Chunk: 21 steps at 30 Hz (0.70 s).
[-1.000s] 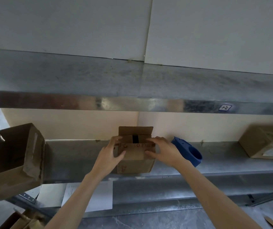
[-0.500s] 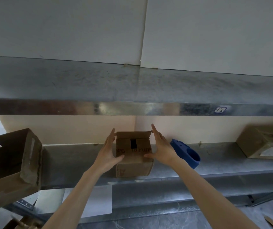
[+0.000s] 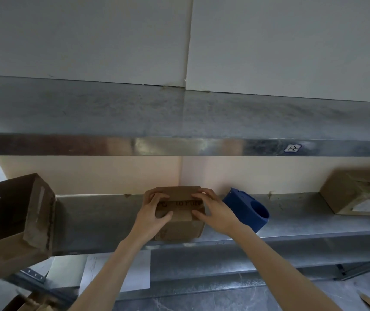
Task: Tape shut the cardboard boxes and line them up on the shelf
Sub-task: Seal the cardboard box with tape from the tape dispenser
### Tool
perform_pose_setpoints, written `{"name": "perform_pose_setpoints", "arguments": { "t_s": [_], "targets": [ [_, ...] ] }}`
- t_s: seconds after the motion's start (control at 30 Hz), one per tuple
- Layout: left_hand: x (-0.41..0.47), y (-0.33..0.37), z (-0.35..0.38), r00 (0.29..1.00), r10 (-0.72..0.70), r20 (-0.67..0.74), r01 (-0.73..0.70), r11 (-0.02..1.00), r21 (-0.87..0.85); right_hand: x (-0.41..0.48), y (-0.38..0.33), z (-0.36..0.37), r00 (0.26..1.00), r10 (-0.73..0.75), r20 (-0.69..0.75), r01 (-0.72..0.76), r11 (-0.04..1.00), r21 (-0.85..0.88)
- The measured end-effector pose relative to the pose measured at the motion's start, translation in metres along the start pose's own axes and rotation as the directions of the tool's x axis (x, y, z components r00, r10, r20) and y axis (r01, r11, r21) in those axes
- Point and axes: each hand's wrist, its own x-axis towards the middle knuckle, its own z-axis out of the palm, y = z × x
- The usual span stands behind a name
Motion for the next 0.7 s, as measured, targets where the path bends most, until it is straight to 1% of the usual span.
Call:
{"name": "perform_pose_setpoints", "arguments": {
  "t_s": [0.1, 0.17, 0.27, 0.33, 0.43, 0.5, 0.6, 0.7],
  "targets": [
    [-0.001, 0.004, 0.009, 1.0, 0.001, -0.016, -0.001, 1.0, -0.01, -0.006, 0.002, -0.003, 0.999, 0.035, -0.034, -0.035, 0.999, 0.008],
    [-0.002, 0.007, 0.015, 1.0, 0.003, -0.023, -0.003, 1.0, -0.022, -0.01, 0.011, -0.009, 0.991, 0.081, -0.108, -0.081, 0.997, 0.001],
    [-0.002, 0.013, 0.026, 1.0, -0.006, -0.028, 0.005, 0.999, -0.04, -0.018, 0.037, -0.02, 0.96, 0.155, -0.235, -0.172, 0.984, -0.055],
    [-0.001, 0.016, 0.034, 0.999, -0.011, -0.034, 0.009, 0.998, -0.054, -0.024, 0.057, -0.027, 0.936, 0.229, -0.269, -0.263, 0.96, -0.098],
    [0.002, 0.021, 0.044, 0.999, -0.011, -0.04, 0.009, 0.998, -0.061, -0.034, 0.083, -0.032, 0.902, 0.348, -0.256, -0.4, 0.897, -0.189],
    [0.003, 0.025, 0.051, 0.999, -0.005, -0.043, 0.002, 0.998, -0.06, -0.039, 0.099, -0.034, 0.884, 0.408, -0.228, -0.457, 0.857, -0.237],
    [0.005, 0.029, 0.059, 0.999, -0.004, -0.053, 0.001, 0.998, -0.055, -0.04, 0.118, -0.034, 0.88, 0.456, -0.129, -0.474, 0.858, -0.199],
    [0.005, 0.031, 0.064, 0.997, -0.014, -0.07, 0.01, 0.998, -0.06, -0.036, 0.132, -0.033, 0.9, 0.436, -0.01, -0.435, 0.896, -0.086]
  ]
}}
